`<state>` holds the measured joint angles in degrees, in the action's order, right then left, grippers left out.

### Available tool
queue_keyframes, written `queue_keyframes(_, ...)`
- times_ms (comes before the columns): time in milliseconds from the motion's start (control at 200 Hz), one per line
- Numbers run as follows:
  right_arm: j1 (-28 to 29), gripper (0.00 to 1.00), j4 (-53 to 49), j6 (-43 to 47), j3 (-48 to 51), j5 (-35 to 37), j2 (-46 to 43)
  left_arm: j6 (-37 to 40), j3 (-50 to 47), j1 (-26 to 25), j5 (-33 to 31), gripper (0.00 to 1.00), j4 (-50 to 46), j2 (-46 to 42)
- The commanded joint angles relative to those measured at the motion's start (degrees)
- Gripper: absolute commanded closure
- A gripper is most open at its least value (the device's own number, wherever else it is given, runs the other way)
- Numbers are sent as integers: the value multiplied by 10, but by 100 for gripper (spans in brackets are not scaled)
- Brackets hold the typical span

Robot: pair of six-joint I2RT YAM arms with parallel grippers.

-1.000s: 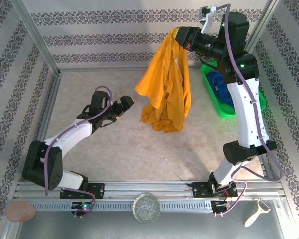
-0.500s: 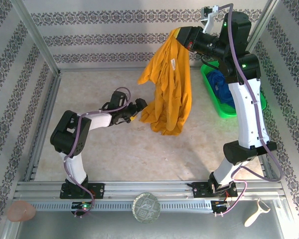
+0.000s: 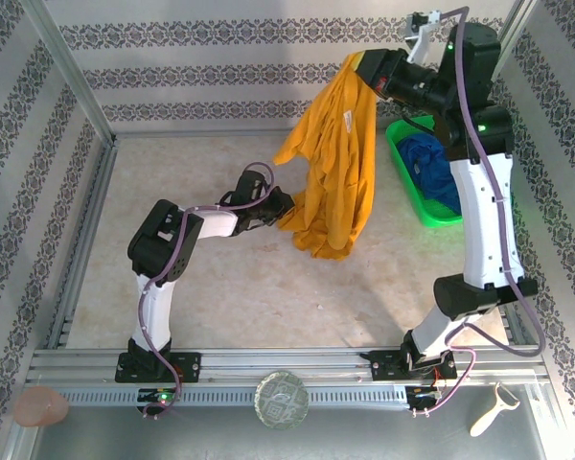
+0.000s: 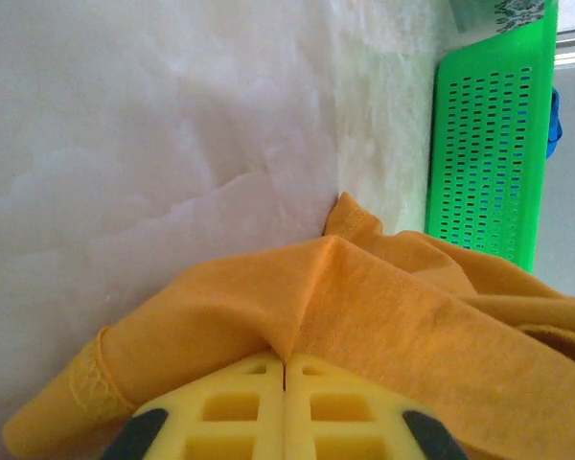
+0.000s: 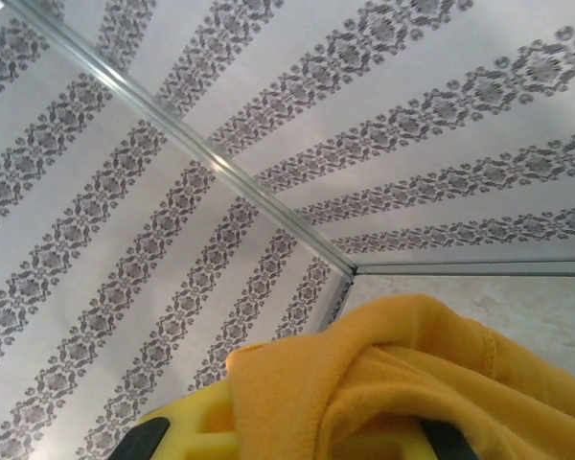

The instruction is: Fold the inside-out t-shirt

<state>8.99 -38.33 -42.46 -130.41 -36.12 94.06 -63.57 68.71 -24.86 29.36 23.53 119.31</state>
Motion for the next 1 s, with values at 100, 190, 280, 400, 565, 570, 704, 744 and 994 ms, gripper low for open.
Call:
queue_keyframes(100, -44, 100, 99, -50, 103, -9, -65, 22, 5, 99, -6, 100, -39, -148)
queue_keyframes(190, -46, 100, 114, -57, 116, -12, -53, 59, 69, 152, 8, 100, -121, -186)
queue_keyframes(280, -47, 100, 125, -67, 100, -19, -18, 72, 152, 207, 26, 100, -182, -196)
queue_keyframes(400, -54, 100, 113, -69, 41, -25, 30, 61, 276, 273, 57, 100, -237, -188)
queue_keyframes(565, -79, 100, 110, -78, 38, -20, 31, 46, 390, 339, 87, 100, -284, -197)
queue_keyframes(570, -80, 100, 111, -79, 41, -20, 30, 45, 391, 341, 88, 100, -284, -199)
queue_keyframes(704, -89, 100, 144, -90, 146, -12, -22, 3, 381, 385, 101, 100, -249, -248)
queue_keyframes(744, -89, 100, 156, -89, 191, -11, -42, -7, 365, 392, 102, 100, -235, -267)
queue_keyframes(994, -87, 53, 155, -17, 560, 105, -197, -7, 99, 366, 144, 100, -180, -405)
